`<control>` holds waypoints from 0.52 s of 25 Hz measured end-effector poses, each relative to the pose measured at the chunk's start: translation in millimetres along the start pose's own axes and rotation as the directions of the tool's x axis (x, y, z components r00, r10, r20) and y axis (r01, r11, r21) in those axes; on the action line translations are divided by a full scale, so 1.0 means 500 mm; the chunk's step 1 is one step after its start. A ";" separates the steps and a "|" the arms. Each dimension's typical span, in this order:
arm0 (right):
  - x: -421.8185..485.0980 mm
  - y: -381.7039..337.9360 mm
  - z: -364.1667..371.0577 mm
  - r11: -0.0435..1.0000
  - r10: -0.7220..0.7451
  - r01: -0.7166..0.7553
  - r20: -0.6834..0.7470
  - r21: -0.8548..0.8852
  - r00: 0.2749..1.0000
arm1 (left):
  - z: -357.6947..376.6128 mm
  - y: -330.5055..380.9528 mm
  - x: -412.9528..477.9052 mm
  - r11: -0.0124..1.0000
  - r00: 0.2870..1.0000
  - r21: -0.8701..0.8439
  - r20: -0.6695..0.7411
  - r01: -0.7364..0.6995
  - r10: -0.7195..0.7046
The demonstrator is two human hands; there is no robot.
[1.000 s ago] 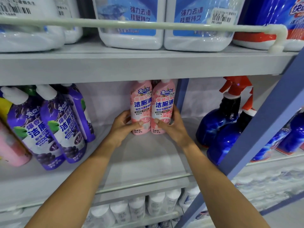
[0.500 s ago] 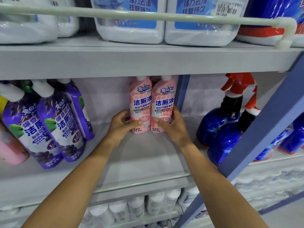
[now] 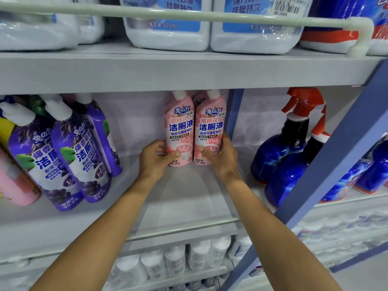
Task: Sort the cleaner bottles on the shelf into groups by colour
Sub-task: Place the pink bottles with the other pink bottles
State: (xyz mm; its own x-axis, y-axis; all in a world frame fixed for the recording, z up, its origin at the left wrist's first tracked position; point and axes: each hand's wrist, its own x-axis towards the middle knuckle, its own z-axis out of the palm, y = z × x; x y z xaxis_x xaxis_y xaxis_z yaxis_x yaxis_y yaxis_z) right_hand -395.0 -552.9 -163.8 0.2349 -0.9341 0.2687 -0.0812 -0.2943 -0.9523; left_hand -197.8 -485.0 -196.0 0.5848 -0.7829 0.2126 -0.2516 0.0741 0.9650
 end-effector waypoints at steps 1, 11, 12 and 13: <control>0.000 -0.001 -0.001 1.000 0.009 -0.008 -0.013 0.008 1.000 | 0.000 -0.002 0.000 1.000 1.000 0.010 -0.004 -0.001 0.001; 0.002 0.014 0.013 0.999 0.045 -0.049 -0.153 -0.024 0.987 | 0.015 0.022 -0.016 0.998 0.999 0.062 -0.032 -0.024 0.026; 0.003 0.018 0.020 0.997 0.027 -0.042 -0.196 -0.069 0.980 | 0.017 0.026 -0.019 0.997 0.998 0.065 -0.051 -0.033 0.036; 0.003 0.021 0.027 0.993 0.017 -0.042 -0.234 -0.106 0.972 | 0.020 0.028 -0.020 0.997 0.996 0.063 -0.073 -0.043 0.048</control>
State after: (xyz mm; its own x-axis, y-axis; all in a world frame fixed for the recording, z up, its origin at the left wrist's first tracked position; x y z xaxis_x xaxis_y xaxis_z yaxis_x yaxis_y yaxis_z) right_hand -382.3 -554.8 -175.5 0.0006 -0.9602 0.2793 -0.1932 -0.2742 -0.9421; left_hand -215.0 -482.3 -186.1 0.6270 -0.7310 0.2692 -0.3250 0.0686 0.9432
